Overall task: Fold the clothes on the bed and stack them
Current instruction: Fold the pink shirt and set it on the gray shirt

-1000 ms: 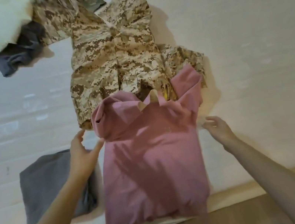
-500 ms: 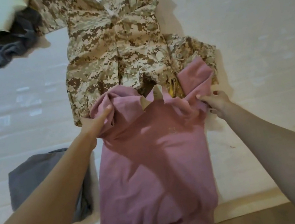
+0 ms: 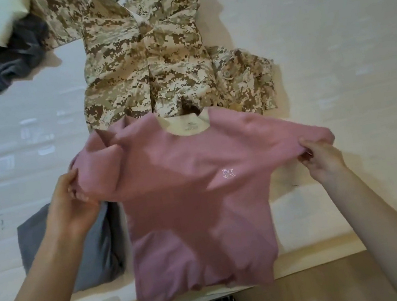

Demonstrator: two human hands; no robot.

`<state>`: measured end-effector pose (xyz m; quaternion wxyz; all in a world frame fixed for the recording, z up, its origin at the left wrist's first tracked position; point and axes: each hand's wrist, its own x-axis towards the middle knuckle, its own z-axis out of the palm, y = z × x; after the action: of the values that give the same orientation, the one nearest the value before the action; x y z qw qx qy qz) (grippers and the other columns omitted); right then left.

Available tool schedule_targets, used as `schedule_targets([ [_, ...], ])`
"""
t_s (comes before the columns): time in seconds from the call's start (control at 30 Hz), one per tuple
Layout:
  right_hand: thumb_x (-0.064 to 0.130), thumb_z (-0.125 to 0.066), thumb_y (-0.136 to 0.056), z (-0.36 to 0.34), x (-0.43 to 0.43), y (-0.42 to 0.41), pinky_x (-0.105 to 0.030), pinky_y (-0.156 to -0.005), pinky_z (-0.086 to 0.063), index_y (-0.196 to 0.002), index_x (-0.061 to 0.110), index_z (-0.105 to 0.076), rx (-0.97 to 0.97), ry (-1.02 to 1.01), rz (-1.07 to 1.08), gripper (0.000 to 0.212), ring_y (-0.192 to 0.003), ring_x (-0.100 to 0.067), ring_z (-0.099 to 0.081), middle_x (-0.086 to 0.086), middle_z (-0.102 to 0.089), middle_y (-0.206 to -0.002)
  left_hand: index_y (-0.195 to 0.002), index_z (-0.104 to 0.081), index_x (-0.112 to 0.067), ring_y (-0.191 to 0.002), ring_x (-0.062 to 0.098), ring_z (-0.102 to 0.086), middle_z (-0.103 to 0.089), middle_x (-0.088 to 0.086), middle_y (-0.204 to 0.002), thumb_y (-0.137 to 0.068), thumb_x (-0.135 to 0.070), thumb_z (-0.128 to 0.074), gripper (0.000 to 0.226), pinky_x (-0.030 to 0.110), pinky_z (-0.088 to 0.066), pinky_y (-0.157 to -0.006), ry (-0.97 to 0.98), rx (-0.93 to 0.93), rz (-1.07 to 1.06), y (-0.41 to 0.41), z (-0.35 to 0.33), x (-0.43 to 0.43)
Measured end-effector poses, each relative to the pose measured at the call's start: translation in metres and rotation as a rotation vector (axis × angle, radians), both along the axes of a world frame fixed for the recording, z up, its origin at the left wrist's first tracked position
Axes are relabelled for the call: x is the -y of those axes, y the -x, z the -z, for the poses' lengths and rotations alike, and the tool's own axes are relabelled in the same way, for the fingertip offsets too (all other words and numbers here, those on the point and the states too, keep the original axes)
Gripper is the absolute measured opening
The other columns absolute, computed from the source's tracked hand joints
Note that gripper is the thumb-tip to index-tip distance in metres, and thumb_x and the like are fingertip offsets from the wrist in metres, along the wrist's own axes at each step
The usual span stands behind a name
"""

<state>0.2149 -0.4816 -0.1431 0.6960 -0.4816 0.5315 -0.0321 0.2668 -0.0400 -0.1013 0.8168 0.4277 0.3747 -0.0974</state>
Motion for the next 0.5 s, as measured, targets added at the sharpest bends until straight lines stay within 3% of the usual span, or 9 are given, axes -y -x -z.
schedule_targets([
  [0.1,0.005,-0.048,-0.094,-0.003,0.012,0.001,-0.043,-0.097,-0.042,-0.098,0.011,-0.05,0.05,-0.203,0.155,0.007,-0.102,-0.022,-0.052,-0.006,-0.055,-0.097,-0.065,-0.074,-0.018,-0.077,0.002,-0.069,-0.072,-0.008,-0.076,-0.093,-0.034,-0.052,0.039,0.013,-0.053,-0.068,0.143,-0.026,-0.02,0.003,-0.009,-0.01],
  [0.17,0.009,-0.051,-0.092,-0.006,0.017,0.003,-0.033,-0.102,-0.038,-0.086,0.011,-0.05,0.115,-0.369,0.317,0.007,-0.092,-0.014,-0.054,-0.002,-0.053,-0.091,-0.075,-0.075,-0.018,-0.09,0.002,-0.068,-0.073,-0.008,-0.086,-0.092,-0.037,-0.055,0.032,0.011,-0.049,-0.082,0.226,0.017,-0.064,-0.001,-0.015,-0.013],
  [0.27,0.015,-0.059,-0.089,-0.007,0.024,0.013,-0.027,-0.1,-0.04,-0.083,0.012,-0.051,0.233,-0.493,0.425,0.011,-0.088,-0.012,-0.057,-0.001,-0.055,-0.084,-0.076,-0.07,-0.013,-0.066,-0.001,-0.065,-0.068,-0.008,-0.067,-0.077,-0.018,-0.069,0.005,0.002,-0.045,-0.059,0.339,0.156,-0.142,-0.01,-0.024,-0.014],
  [0.3,0.017,-0.06,-0.089,-0.009,0.025,0.015,-0.027,-0.097,-0.041,-0.083,0.012,-0.052,0.259,-0.487,0.397,0.011,-0.087,-0.012,-0.058,-0.001,-0.057,-0.084,-0.076,-0.071,-0.01,-0.07,0.001,-0.066,-0.07,-0.005,-0.072,-0.072,-0.015,-0.07,0.007,0.002,-0.046,-0.06,0.323,0.176,-0.14,-0.012,-0.028,-0.016],
  [0.4,0.02,-0.055,-0.091,-0.019,0.032,0.019,-0.03,-0.097,-0.045,-0.094,0.009,-0.056,0.314,-0.376,0.322,0.011,-0.102,-0.015,-0.06,-0.005,-0.061,-0.096,-0.104,-0.068,-0.004,-0.103,0.011,-0.065,-0.071,0.005,-0.105,-0.078,-0.019,-0.068,0.03,0.022,-0.049,-0.09,0.227,0.162,-0.204,-0.017,-0.031,-0.034],
  [0.43,0.019,-0.053,-0.092,-0.024,0.035,0.02,-0.031,-0.093,-0.048,-0.098,0.008,-0.056,0.331,-0.32,0.305,0.012,-0.102,-0.016,-0.062,-0.006,-0.062,-0.097,-0.1,-0.068,-0.006,-0.102,0.011,-0.065,-0.072,0.003,-0.099,-0.075,-0.017,-0.069,0.028,0.024,-0.049,-0.09,0.13,0.199,-0.215,-0.019,-0.032,-0.043],
  [0.5,0.017,-0.053,-0.094,-0.033,0.039,0.018,-0.029,-0.075,-0.055,-0.096,0.01,-0.057,0.316,-0.193,0.273,0.008,-0.08,-0.014,-0.069,-0.004,-0.066,-0.086,-0.089,-0.065,-0.007,-0.091,0.008,-0.065,-0.069,-0.003,-0.08,-0.066,-0.009,-0.075,0.025,0.02,-0.049,-0.087,-0.024,0.301,-0.207,-0.023,-0.026,-0.057],
])
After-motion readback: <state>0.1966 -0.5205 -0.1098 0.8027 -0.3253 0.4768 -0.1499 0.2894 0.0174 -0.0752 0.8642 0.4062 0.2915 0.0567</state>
